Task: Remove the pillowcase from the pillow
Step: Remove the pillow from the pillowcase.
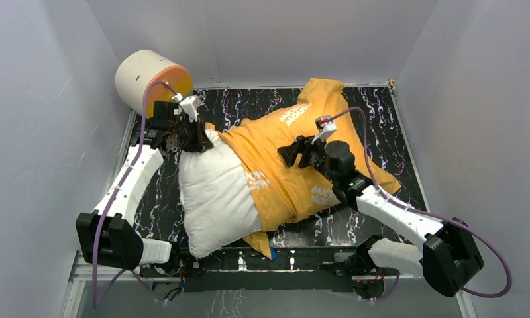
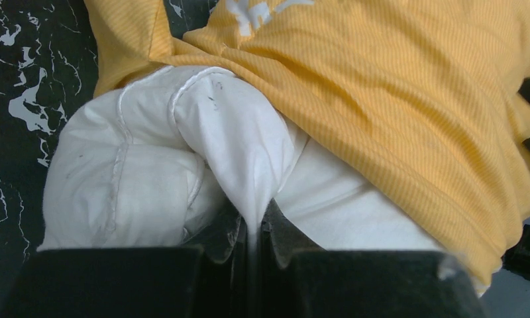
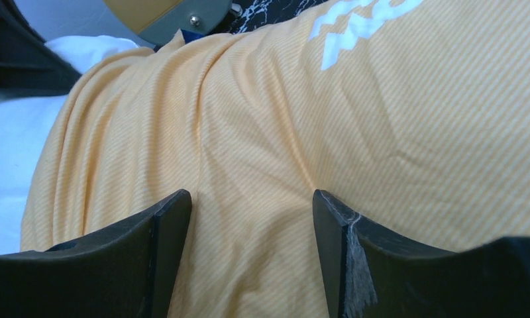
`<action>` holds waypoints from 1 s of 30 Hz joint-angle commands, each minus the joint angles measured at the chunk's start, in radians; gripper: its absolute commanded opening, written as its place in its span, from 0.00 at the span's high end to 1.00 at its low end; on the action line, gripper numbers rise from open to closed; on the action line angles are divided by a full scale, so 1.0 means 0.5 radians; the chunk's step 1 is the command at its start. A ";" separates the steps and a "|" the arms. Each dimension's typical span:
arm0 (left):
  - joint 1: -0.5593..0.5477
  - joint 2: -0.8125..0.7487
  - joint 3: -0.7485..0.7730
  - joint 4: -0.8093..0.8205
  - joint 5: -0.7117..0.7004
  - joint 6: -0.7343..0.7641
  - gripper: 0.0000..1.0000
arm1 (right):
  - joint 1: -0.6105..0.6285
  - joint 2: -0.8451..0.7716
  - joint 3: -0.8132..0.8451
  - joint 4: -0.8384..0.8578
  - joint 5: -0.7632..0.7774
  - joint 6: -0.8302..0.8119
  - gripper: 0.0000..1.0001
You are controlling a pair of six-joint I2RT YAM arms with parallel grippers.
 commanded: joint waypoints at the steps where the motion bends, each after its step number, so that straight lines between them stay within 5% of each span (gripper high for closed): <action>1: -0.039 -0.257 -0.159 -0.035 0.087 0.060 1.00 | 0.004 0.043 0.474 -0.809 0.126 -0.180 0.23; 6: -0.071 -0.405 -0.220 0.041 0.105 0.126 1.00 | 0.006 0.359 1.187 -1.184 0.089 -0.364 0.19; 12: -0.076 -0.602 -0.224 0.108 0.083 0.150 1.00 | 0.005 1.107 2.110 -1.773 -0.249 -0.610 0.16; 15: -0.076 -0.637 -0.212 0.116 0.079 0.158 1.00 | 0.039 1.397 2.311 -2.008 -0.301 -0.604 0.16; 17: -0.076 -0.640 -0.198 0.114 0.099 0.149 1.00 | 0.106 1.516 2.316 -2.052 -0.043 -0.619 0.19; 22: -0.076 -0.657 -0.190 0.075 -0.030 0.124 1.00 | 0.127 1.656 2.404 -2.117 0.801 -0.632 0.55; 25: -0.076 -0.681 -0.203 0.047 -0.179 0.105 1.00 | 0.005 1.549 2.354 -1.947 1.016 -0.518 0.93; 30: -0.076 -0.749 -0.229 0.009 -0.345 0.101 1.00 | -0.240 1.377 2.216 -1.707 1.080 -0.499 1.00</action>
